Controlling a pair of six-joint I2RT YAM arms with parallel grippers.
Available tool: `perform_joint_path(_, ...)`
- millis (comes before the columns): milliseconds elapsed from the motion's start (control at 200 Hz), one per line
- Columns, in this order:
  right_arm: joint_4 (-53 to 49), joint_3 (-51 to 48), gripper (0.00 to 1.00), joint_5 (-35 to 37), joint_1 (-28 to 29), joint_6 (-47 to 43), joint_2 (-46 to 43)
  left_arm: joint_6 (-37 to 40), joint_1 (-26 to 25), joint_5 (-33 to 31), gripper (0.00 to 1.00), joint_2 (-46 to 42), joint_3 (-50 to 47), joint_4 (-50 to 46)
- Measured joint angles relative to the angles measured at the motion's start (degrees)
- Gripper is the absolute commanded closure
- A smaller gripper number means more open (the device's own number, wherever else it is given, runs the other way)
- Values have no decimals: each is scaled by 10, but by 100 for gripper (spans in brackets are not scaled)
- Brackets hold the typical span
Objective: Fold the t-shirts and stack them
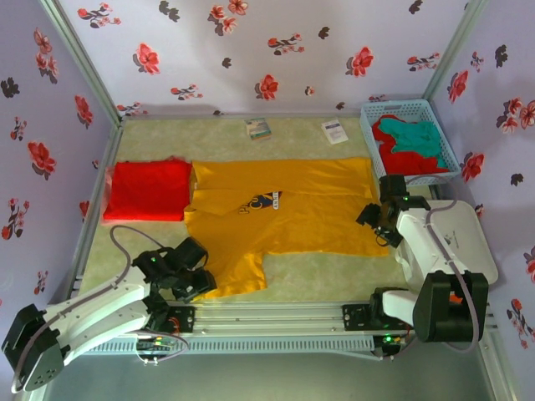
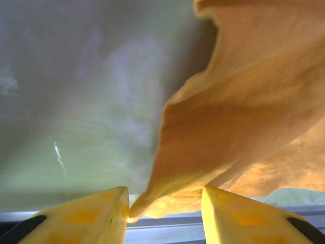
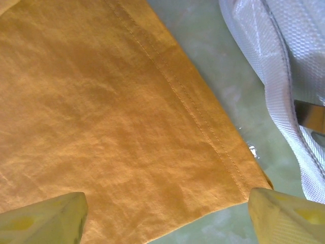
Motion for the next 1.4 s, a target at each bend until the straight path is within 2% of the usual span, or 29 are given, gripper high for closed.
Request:
perform_joint_path(265, -1, -30, 27, 14, -4, 28, -10, -4, -2, -11, 68, 25, 0, 38)
perform_joint_path(645, 37, -79, 55, 12, -5, 50, 21, -10, -7, -14, 82, 33, 0, 46)
perform_joint_path(795, 62, -83, 62, 11, -5, 53, 38, -10, -7, -15, 85, 34, 0, 47)
perform_joint_path(940, 81, -88, 65, 11, -5, 53, 52, -10, -8, -15, 88, 34, 0, 47)
perform_joint_path(965, 84, -89, 69, 11, -5, 53, 53, -10, -8, -15, 89, 34, 0, 47)
perform_joint_path(1305, 103, -96, 73, 11, -4, 53, 58, -10, -8, -18, 91, 35, 5, 36)
perform_joint_path(1355, 106, -97, 68, 12, -4, 52, 59, -10, -8, -19, 91, 37, 5, 36)
perform_joint_path(1400, 107, -98, 54, 12, -4, 52, 59, -10, -8, -19, 91, 38, 6, 36)
